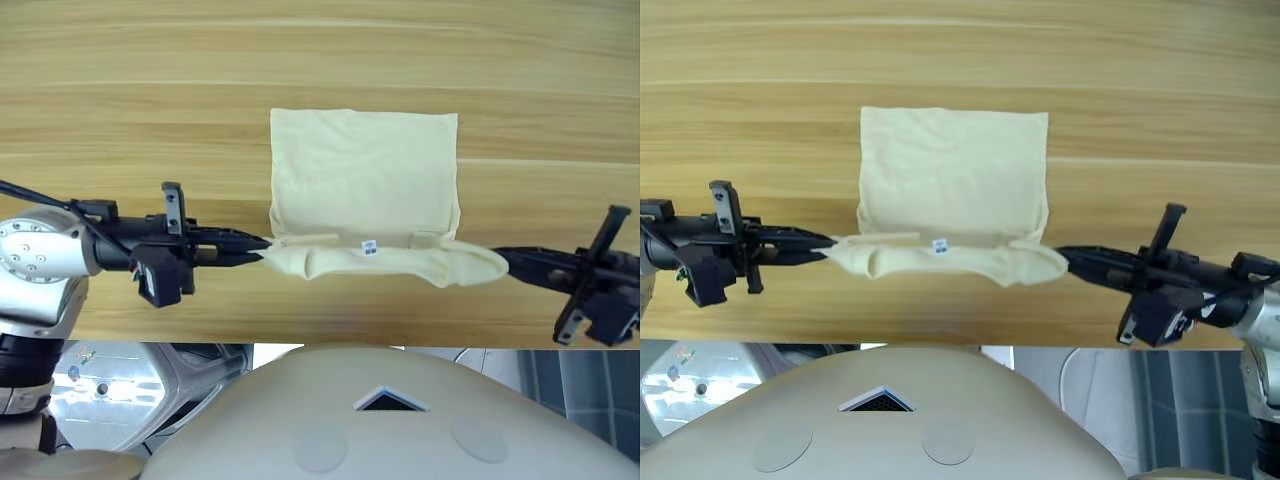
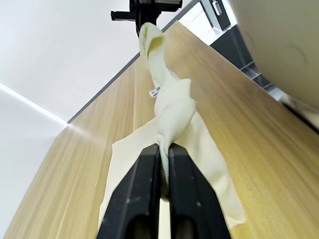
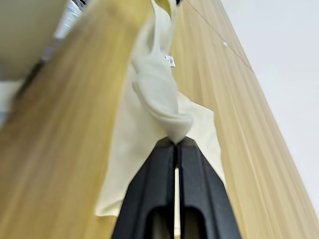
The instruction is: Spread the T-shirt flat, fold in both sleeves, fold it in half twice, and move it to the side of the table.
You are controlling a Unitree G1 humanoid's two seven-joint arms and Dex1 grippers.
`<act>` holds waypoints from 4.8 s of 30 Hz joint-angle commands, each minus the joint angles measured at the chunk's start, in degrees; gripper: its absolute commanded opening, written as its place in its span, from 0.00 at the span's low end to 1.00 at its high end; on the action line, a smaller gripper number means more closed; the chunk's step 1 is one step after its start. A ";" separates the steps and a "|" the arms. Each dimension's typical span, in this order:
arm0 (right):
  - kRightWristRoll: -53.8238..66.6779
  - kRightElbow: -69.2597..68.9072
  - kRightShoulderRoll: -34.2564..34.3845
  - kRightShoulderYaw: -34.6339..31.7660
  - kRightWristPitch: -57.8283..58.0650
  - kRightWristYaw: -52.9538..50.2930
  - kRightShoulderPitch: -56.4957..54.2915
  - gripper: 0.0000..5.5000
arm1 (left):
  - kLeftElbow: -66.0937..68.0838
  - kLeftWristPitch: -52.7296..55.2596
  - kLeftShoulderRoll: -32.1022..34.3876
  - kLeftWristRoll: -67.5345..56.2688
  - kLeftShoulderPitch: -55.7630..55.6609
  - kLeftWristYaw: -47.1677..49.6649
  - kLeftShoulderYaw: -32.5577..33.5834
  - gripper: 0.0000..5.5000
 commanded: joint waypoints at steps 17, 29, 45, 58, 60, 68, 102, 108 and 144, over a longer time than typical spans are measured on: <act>-16.41 12.24 6.47 10.96 6.66 -13.93 -22.90 0.00 | 27.29 -2.16 -15.84 13.24 -22.60 2.61 -4.07 0.01; -28.17 29.48 12.61 22.03 4.16 -21.16 -36.65 0.00 | 64.58 -14.72 -24.86 31.22 -40.94 17.80 -6.59 0.01; -42.49 53.79 17.21 30.02 3.80 -35.44 -48.46 0.00 | 86.64 -14.41 -31.94 41.94 -47.77 39.39 -8.53 0.01; -42.55 64.07 22.53 32.94 3.53 -41.63 -49.37 0.00 | 91.26 -6.85 -34.73 48.02 -46.62 48.97 -11.31 0.07; -40.99 64.52 23.20 32.19 3.76 -41.67 -49.39 0.00 | 91.70 -5.23 -35.12 47.81 -45.98 48.79 -11.17 0.13; -31.22 62.31 24.01 27.82 5.08 -38.53 -48.31 0.27 | 92.24 0.75 -37.71 34.19 -45.39 36.97 0.16 0.37; -23.95 49.12 22.42 17.32 0.02 -35.08 -47.97 0.86 | 75.07 23.67 -44.02 -4.93 -40.36 -19.90 33.44 0.71; -37.94 38.74 20.77 25.16 3.34 -35.38 -49.22 0.66 | 75.76 16.58 -45.81 -3.73 -39.20 -17.26 31.20 0.54; -42.13 18.00 -0.62 39.61 8.12 -21.40 -23.61 0.01 | 80.15 8.91 -50.79 0.84 -39.87 -9.88 23.50 0.00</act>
